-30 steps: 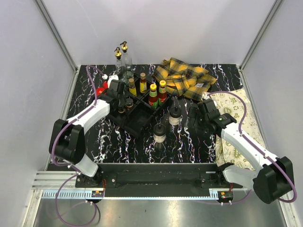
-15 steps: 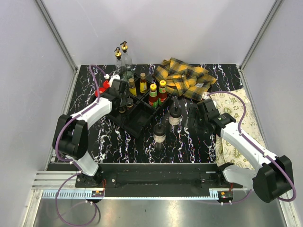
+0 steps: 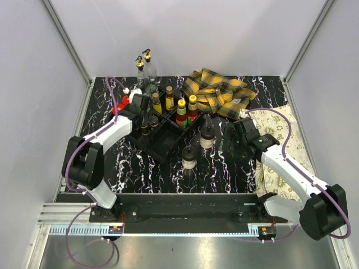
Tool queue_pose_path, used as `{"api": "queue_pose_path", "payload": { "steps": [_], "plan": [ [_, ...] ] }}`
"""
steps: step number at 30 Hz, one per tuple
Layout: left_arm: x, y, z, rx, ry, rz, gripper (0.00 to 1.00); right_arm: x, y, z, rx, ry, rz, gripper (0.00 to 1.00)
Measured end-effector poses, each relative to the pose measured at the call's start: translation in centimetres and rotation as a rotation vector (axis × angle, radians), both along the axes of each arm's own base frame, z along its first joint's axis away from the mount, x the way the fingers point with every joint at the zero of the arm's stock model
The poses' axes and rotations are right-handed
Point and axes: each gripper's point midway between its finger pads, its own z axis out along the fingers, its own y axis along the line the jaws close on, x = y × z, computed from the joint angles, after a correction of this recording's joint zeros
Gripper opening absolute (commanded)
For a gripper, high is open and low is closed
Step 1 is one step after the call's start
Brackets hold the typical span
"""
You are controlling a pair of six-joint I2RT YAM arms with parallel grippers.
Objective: Organize the condiment bottles
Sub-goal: Place the bottle in the storage box, then pick up the bottle from the center of the board.
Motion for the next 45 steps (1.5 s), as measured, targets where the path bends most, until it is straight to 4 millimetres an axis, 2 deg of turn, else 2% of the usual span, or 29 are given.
{"api": "queue_pose_path", "payload": {
  "steps": [2,5,6,9,10,11,15,18,20,22,26,29,32,39,42,45],
  "plan": [
    [-0.1,0.1,0.2,0.004,-0.001,0.004,0.63,0.0,0.0,0.0,0.000,0.000,0.000,1.00],
    [-0.4,0.4,1.7,0.002,-0.028,0.010,0.70,0.0,0.0,0.0,0.000,0.000,0.000,1.00],
    [-0.5,0.5,2.6,-0.004,-0.047,0.013,0.76,0.0,0.0,0.0,0.000,0.000,0.000,1.00],
    [-1.3,1.1,5.3,-0.010,-0.098,0.033,0.84,0.0,0.0,0.0,0.000,0.000,0.000,1.00],
    [-1.6,1.4,6.4,-0.016,-0.117,0.040,0.94,0.0,0.0,0.0,-0.001,0.000,-0.001,1.00],
    [-1.9,1.5,7.6,-0.023,-0.143,0.043,0.98,0.0,0.0,0.0,-0.002,-0.001,-0.001,1.00],
    [-3.6,1.9,13.0,-0.069,-0.266,0.035,0.99,0.0,-0.1,0.0,-0.004,-0.001,-0.004,1.00],
    [-5.4,1.4,16.8,-0.125,-0.361,-0.017,0.99,0.1,-0.3,0.0,-0.011,-0.005,-0.011,1.00],
    [-6.4,0.6,18.4,-0.162,-0.401,-0.062,0.99,0.1,-0.3,0.0,-0.013,-0.006,-0.012,1.00],
    [-7.7,-0.9,19.1,-0.202,-0.419,-0.140,0.99,0.1,-0.3,0.0,-0.013,-0.006,-0.012,1.00],
    [-10.4,-5.4,18.1,-0.240,-0.382,-0.325,0.99,0.1,-0.3,0.0,-0.012,-0.006,-0.011,1.00],
    [-13.0,-9.4,15.9,-0.245,-0.317,-0.481,0.99,0.1,-0.3,0.1,-0.010,-0.010,-0.012,0.99],
    [-15.3,-12.2,13.8,-0.233,-0.263,-0.597,0.99,0.0,-0.3,0.4,-0.003,-0.022,-0.013,1.00],
    [-19.1,-16.6,10.4,-0.168,-0.209,-0.821,0.99,-0.1,-0.4,0.6,0.003,-0.031,-0.014,1.00],
    [-19.7,-18.0,9.6,-0.144,-0.202,-0.884,0.99,-0.1,-0.4,0.6,0.002,-0.031,-0.014,1.00],
    [-19.4,-18.7,8.5,-0.122,-0.184,-0.899,0.99,-0.1,-0.4,0.6,0.002,-0.030,-0.014,1.00]
  ]
}}
